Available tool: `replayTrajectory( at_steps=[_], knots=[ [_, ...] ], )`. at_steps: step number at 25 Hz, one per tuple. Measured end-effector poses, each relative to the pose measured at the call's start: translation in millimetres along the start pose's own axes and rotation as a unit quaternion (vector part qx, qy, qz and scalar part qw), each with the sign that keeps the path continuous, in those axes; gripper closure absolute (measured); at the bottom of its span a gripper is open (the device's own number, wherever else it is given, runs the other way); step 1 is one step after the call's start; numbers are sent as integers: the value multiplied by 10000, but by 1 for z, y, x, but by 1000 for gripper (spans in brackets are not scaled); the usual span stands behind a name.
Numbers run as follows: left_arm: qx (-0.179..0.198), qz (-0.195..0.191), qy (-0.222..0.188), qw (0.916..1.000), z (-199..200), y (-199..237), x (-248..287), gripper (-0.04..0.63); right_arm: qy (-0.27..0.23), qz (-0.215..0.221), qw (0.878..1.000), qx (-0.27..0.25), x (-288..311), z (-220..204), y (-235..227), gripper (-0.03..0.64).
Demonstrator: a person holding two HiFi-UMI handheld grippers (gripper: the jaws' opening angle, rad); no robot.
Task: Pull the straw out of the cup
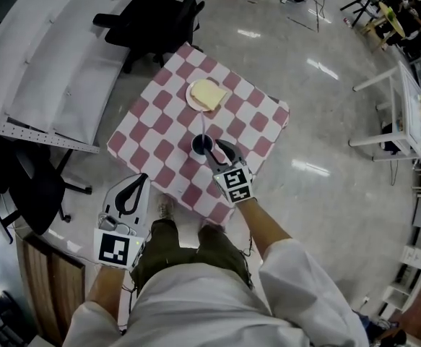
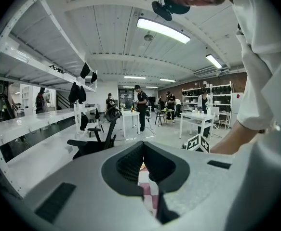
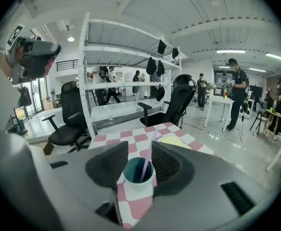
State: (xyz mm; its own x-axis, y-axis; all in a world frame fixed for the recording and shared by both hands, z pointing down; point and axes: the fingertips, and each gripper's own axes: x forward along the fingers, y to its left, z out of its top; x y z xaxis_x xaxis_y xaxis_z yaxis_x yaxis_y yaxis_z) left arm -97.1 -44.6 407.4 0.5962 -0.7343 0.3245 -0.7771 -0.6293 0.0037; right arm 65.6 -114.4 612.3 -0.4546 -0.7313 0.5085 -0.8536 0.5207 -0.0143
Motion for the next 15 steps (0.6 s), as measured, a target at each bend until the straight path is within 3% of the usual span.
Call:
replayTrajectory(
  at_steps=[15],
  knots=[
    [-84,230,320,9992,-18,13,-7,591,383,145,9992,-18,51,-23,-11,463]
  ],
)
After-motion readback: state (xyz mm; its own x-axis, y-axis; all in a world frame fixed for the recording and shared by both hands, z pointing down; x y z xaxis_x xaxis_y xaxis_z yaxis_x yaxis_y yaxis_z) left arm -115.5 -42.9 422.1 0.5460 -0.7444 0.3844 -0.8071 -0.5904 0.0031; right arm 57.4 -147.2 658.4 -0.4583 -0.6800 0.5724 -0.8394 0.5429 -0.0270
